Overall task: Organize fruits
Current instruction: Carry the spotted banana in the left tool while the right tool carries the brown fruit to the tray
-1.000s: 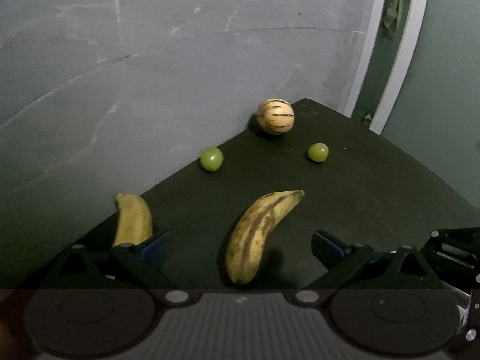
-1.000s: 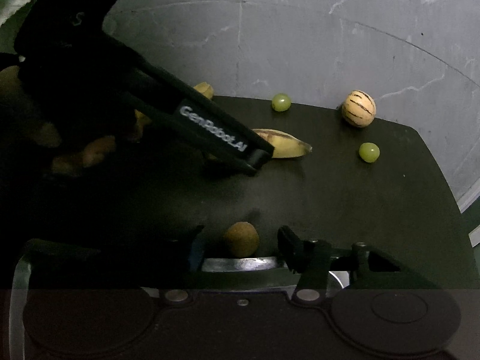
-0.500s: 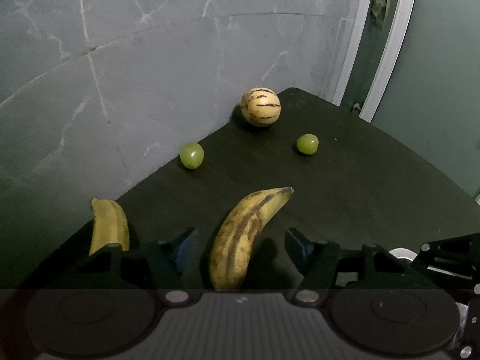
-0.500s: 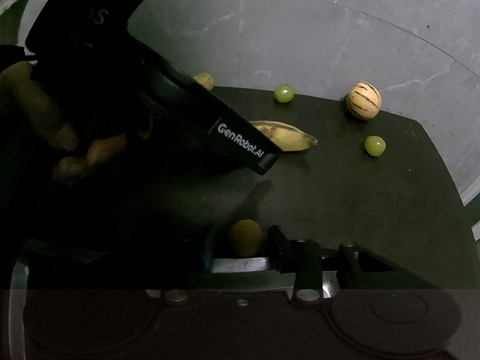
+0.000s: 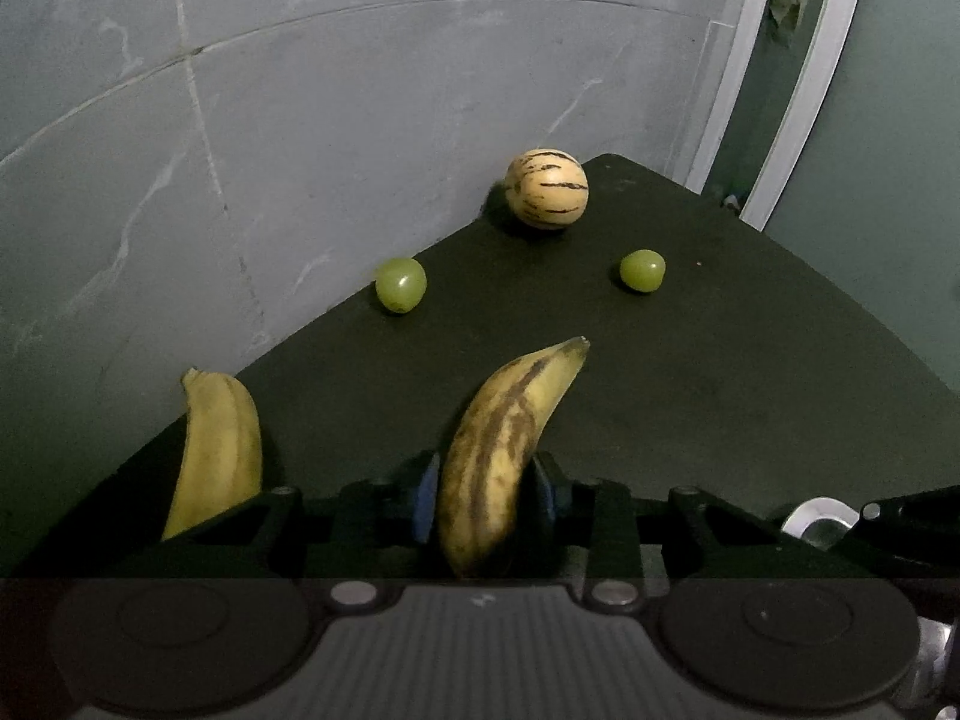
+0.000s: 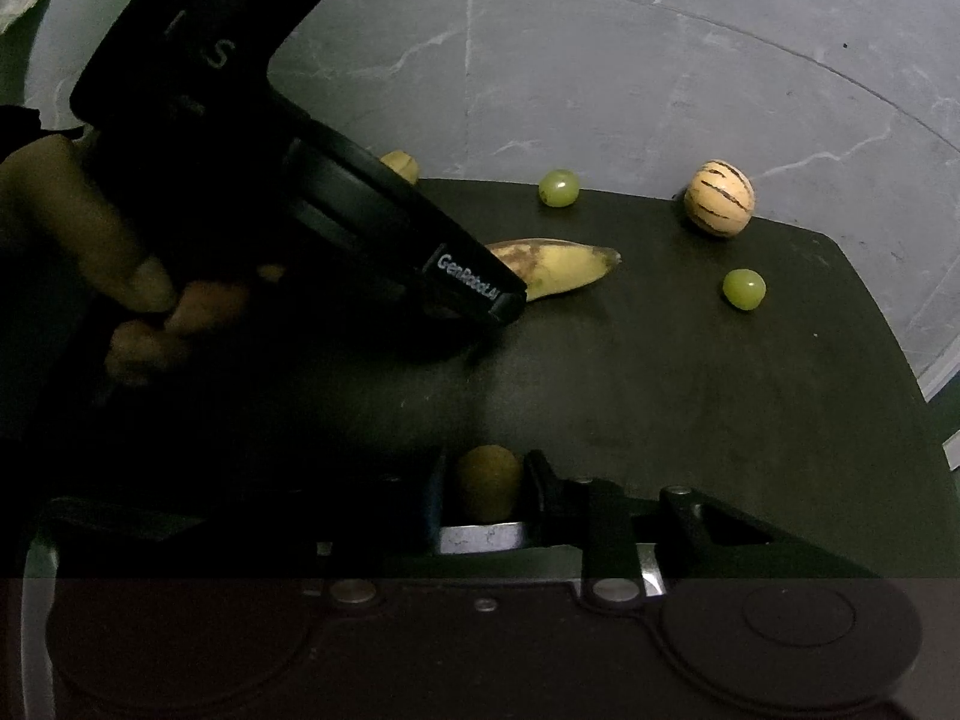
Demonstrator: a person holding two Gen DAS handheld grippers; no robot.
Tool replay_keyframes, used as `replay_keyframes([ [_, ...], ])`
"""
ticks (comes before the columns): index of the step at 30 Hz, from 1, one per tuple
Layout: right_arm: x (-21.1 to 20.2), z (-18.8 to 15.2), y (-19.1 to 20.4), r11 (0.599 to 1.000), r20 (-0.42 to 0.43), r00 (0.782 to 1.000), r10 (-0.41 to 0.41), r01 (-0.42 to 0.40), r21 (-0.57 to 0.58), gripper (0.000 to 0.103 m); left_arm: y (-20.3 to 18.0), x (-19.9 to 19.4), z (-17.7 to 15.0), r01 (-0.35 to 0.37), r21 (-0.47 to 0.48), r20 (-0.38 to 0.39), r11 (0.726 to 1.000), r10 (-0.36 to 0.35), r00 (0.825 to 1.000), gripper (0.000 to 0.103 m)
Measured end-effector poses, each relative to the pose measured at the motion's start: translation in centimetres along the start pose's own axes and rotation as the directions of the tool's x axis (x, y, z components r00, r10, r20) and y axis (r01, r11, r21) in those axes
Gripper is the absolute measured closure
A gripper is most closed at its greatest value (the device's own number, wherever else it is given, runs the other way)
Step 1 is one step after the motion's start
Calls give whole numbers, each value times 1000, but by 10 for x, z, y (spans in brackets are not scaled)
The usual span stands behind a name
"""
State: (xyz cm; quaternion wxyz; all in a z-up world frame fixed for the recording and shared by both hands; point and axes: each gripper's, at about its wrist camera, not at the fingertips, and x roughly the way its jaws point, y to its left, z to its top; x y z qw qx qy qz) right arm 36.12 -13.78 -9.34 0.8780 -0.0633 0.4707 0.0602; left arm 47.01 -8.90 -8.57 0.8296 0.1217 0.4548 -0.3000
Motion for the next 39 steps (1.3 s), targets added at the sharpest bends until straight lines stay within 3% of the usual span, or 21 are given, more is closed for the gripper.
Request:
replay_keyframes([
  [20, -42, -11, -1, 1000, 57, 998, 20, -20, -17, 74, 5, -50, -42, 40, -176, 10, 984, -39, 999, 72],
  [39, -100, -60, -29, 984, 75, 986, 151, -142, -109, 74, -41, -129, -108, -17, -325, 47, 946, 35, 998, 72],
])
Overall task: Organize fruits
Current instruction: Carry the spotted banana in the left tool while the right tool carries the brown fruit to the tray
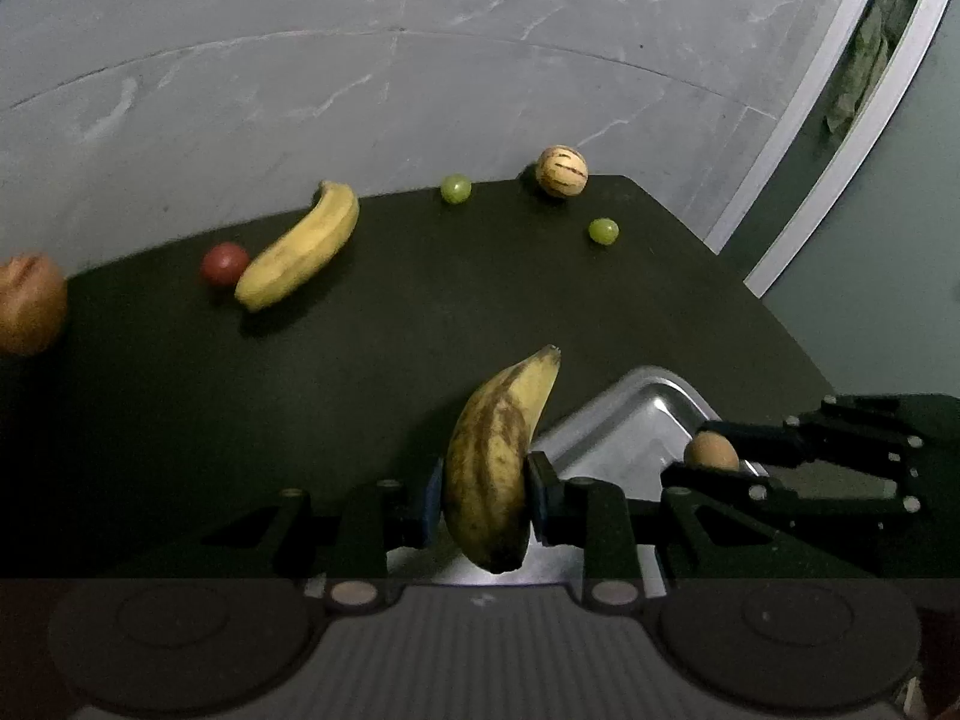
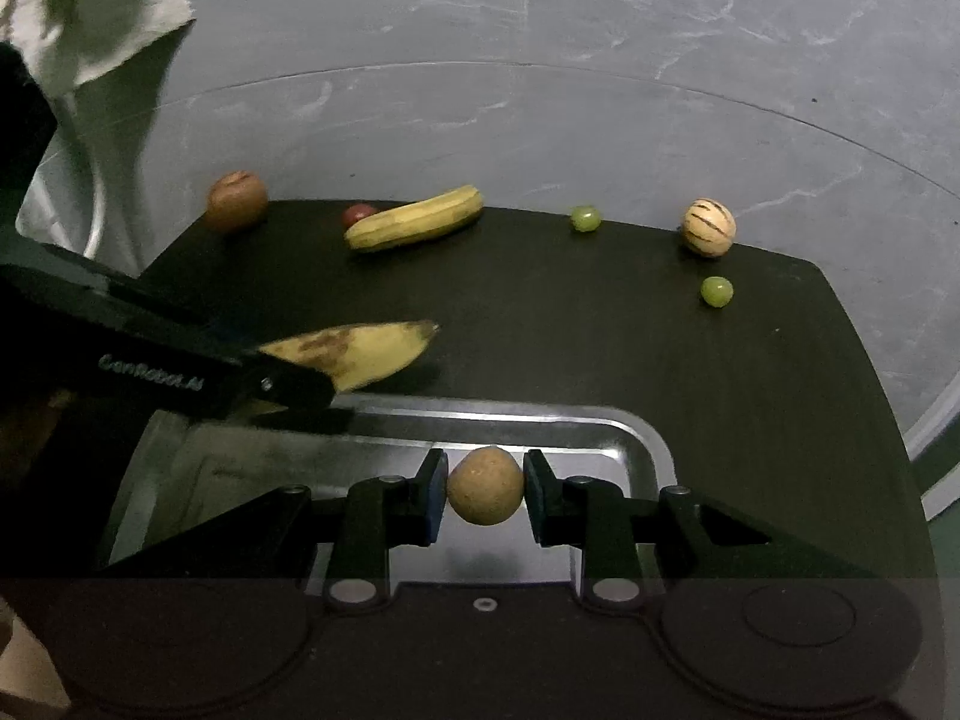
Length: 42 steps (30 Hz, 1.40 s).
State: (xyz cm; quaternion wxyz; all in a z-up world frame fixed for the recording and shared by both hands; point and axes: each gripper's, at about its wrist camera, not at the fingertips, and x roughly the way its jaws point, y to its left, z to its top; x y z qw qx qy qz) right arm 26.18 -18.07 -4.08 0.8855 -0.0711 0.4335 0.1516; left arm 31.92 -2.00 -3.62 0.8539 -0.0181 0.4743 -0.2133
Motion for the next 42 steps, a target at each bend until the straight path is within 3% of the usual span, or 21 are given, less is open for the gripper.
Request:
replay_keyframes([
  [18, -30, -53, 1, 989, -56, 993, 104, -109, -96, 74, -41, -46, -92, -139, -157, -28, 978, 136, 990, 72],
  [42, -25, -83, -1, 981, -121, 983, 138, -153, -121, 74, -65, -43, -122, -230, -179, -67, 957, 221, 973, 71],
])
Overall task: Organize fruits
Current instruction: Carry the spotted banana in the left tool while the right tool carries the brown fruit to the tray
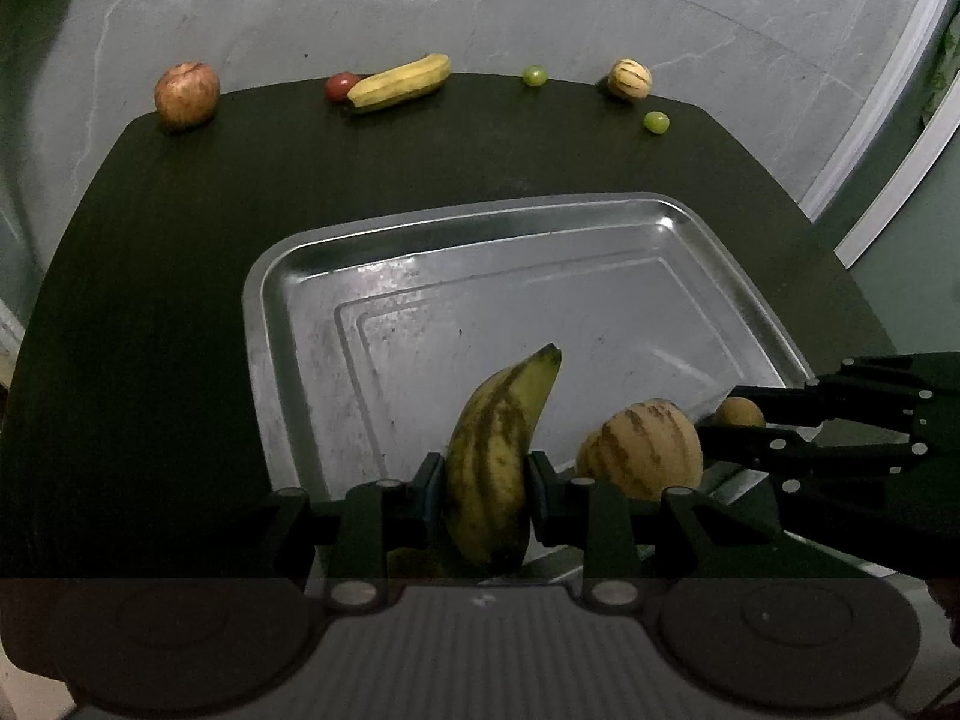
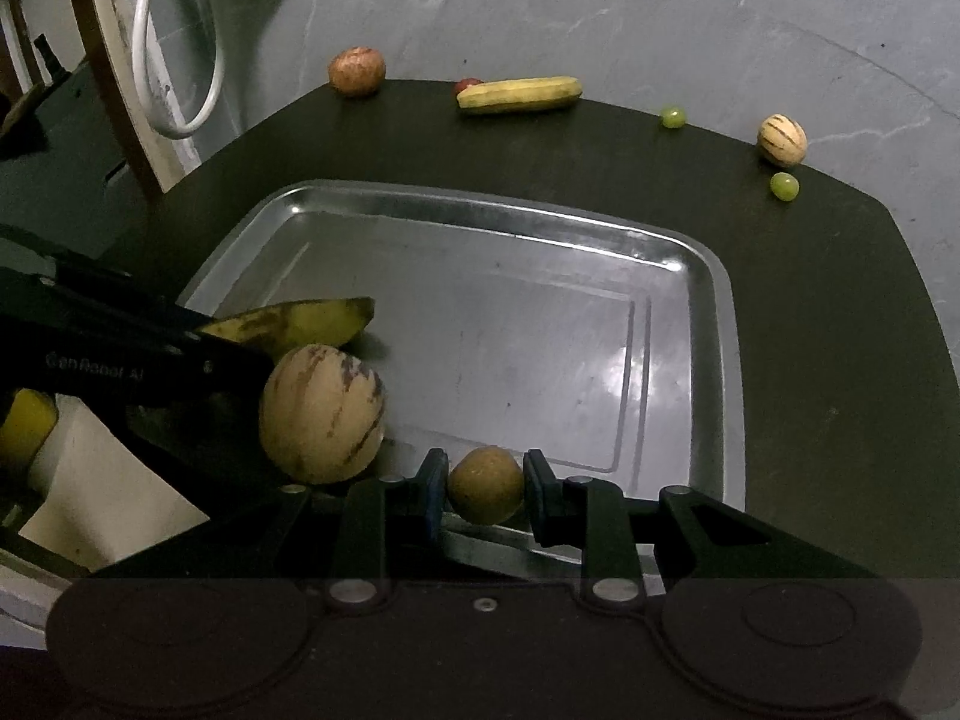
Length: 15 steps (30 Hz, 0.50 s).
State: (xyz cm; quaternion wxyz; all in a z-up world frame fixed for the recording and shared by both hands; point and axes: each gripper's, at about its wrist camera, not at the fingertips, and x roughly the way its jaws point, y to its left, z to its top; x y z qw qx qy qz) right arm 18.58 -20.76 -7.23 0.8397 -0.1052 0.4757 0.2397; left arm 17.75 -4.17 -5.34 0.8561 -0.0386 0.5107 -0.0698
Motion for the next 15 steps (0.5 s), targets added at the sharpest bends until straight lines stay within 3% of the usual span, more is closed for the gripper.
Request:
replay_keyframes([
  [11, 1, -3, -1, 1000, 4, 1000, 10, -10, -2, 71, -3, 3, -3, -27, 2, -30, 1000, 27, 999, 71],
  [15, -1, -4, -2, 1000, 11, 1000, 10, -10, 0, 64, -3, 0, -4, -38, -1, -23, 999, 38, 999, 70],
])
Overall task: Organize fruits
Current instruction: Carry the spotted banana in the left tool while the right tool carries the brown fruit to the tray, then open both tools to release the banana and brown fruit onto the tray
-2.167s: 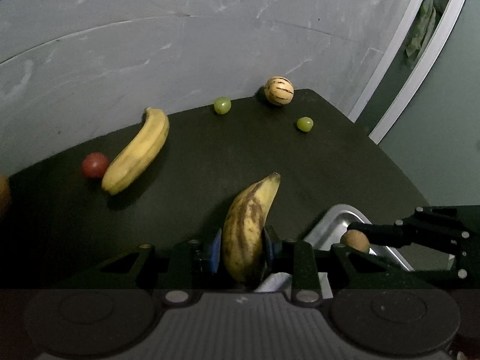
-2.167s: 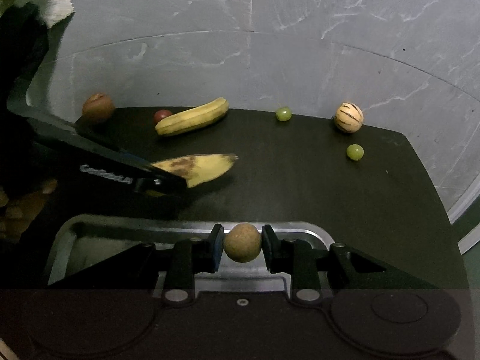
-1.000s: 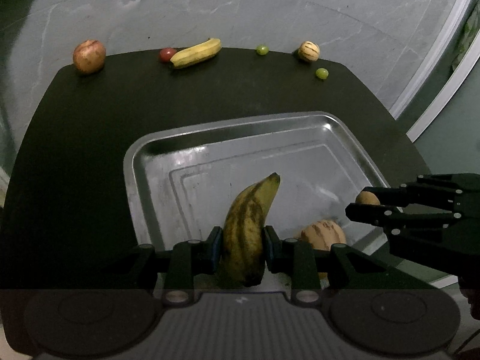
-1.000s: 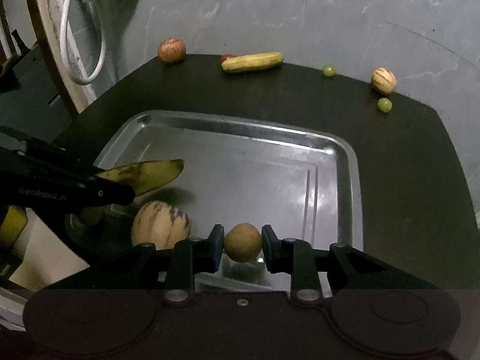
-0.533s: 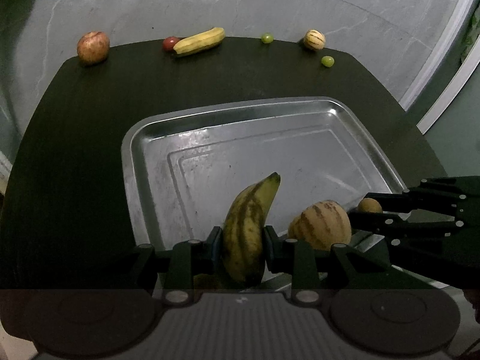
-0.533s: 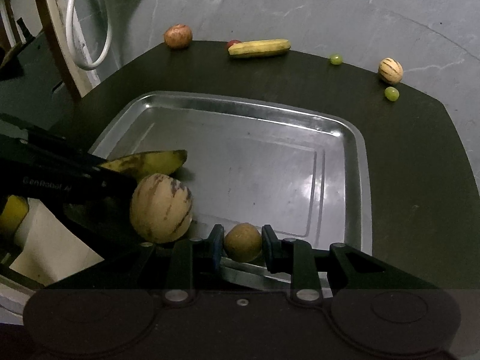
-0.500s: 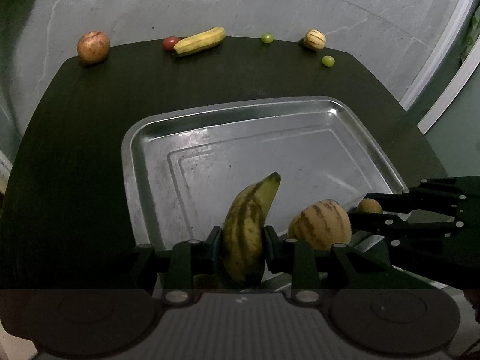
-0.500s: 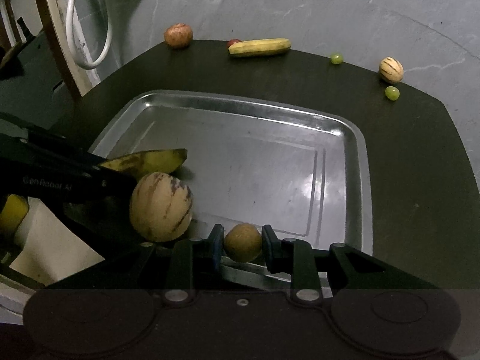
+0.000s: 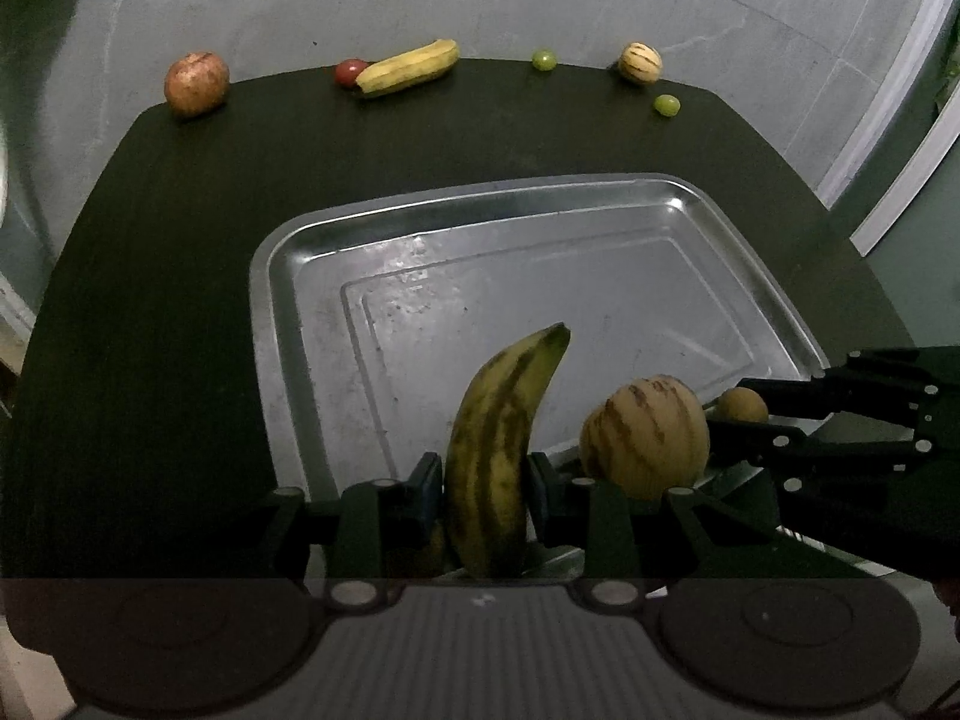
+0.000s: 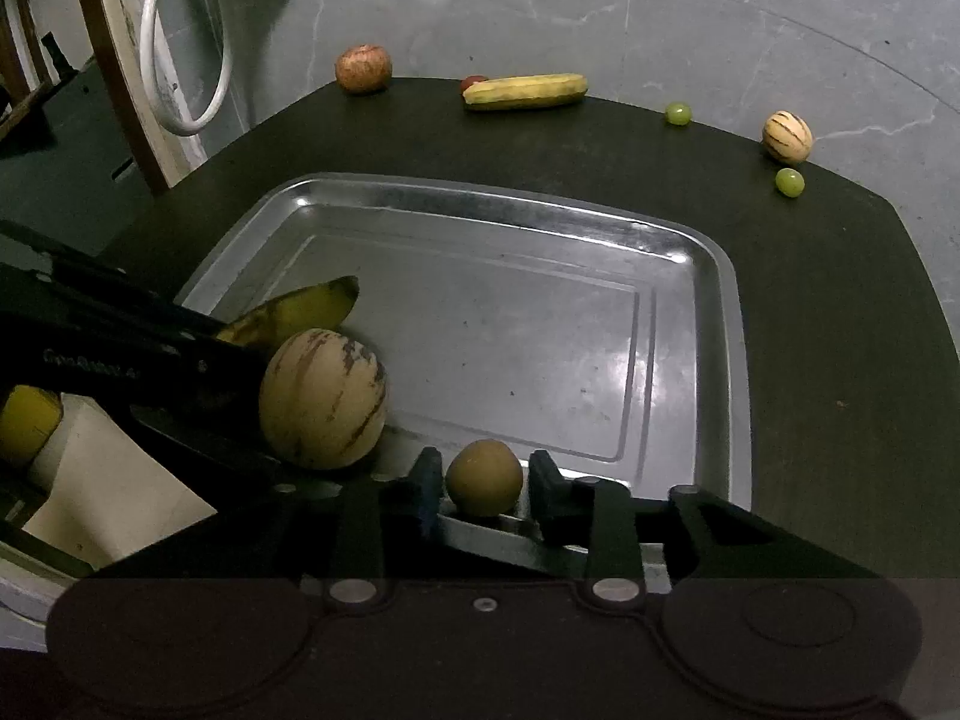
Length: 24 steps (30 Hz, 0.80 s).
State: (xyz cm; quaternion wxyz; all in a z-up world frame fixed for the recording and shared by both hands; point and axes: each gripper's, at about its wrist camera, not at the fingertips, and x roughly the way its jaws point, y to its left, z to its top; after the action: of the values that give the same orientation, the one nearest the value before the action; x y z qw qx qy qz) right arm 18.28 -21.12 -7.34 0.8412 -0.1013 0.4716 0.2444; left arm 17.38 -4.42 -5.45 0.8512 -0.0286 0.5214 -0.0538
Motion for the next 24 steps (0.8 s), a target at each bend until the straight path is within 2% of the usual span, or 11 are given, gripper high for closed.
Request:
replay_keyframes([
  [4, -6, -2, 1, 1000, 13, 1000, 0, 0, -2, 54, 0, -5, -1, -13, 3, 5, 1000, 13, 1000, 66],
  [6, -10, -3, 1, 1000, 21, 1000, -2, 2, -3, 49, 0, -9, -2, -22, 7, 9, 1000, 22, 1000, 59],
  [8, -14, -4, 1, 1000, 29, 1000, -3, 3, -7, 42, 0, -15, -4, -35, 11, 22, 999, 35, 999, 43],
  [12, -23, -4, 1, 1000, 44, 999, -5, 6, -14, 31, 0, -27, -8, -48, 13, 36, 999, 47, 998, 40],
  [14, -27, -4, 1, 1000, 50, 999, -6, 6, -11, 22, 0, -33, -10, -61, 8, 43, 998, 61, 997, 31],
  [17, -32, -4, -1, 1000, 52, 999, -5, 6, -10, 14, 0, -46, -15, -88, 5, 61, 996, 87, 994, 18],
  [20, -38, -4, -2, 1000, 50, 999, -11, 12, -9, 5, 0, -57, -20, -104, 7, 63, 995, 103, 993, 10],
  [24, -45, -4, -5, 1000, 50, 998, -27, 28, -7, 1, -2, -65, -26, -121, 7, 45, 993, 121, 992, 6],
])
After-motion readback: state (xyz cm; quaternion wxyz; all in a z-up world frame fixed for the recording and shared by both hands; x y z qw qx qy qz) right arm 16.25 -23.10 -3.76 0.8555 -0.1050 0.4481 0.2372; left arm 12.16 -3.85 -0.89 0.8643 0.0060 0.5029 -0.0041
